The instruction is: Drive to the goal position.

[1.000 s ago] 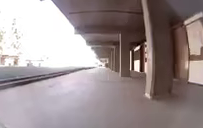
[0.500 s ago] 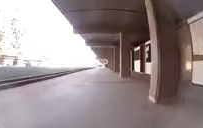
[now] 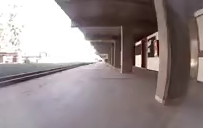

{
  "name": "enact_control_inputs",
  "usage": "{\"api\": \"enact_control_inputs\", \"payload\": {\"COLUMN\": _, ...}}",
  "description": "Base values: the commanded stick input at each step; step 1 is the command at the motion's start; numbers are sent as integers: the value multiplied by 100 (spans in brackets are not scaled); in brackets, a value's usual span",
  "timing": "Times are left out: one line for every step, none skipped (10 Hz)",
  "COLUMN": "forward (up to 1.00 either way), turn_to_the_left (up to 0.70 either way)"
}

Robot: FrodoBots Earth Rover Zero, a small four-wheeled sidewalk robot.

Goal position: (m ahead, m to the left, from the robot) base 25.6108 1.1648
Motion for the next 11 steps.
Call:
{"api": "enact_control_inputs", "payload": {"forward": 50, "turn_to_the_left": 0}}
{"api": "enact_control_inputs", "payload": {"forward": 50, "turn_to_the_left": 0}}
{"api": "enact_control_inputs", "payload": {"forward": 50, "turn_to_the_left": 0}}
{"api": "enact_control_inputs", "payload": {"forward": 50, "turn_to_the_left": 0}}
{"api": "enact_control_inputs", "payload": {"forward": 50, "turn_to_the_left": 0}}
{"api": "enact_control_inputs", "payload": {"forward": 50, "turn_to_the_left": 0}}
{"api": "enact_control_inputs", "payload": {"forward": 50, "turn_to_the_left": 0}}
{"api": "enact_control_inputs", "payload": {"forward": 50, "turn_to_the_left": 0}}
{"api": "enact_control_inputs", "payload": {"forward": 50, "turn_to_the_left": 0}}
{"api": "enact_control_inputs", "payload": {"forward": 50, "turn_to_the_left": 0}}
{"api": "enact_control_inputs", "payload": {"forward": 50, "turn_to_the_left": 0}}
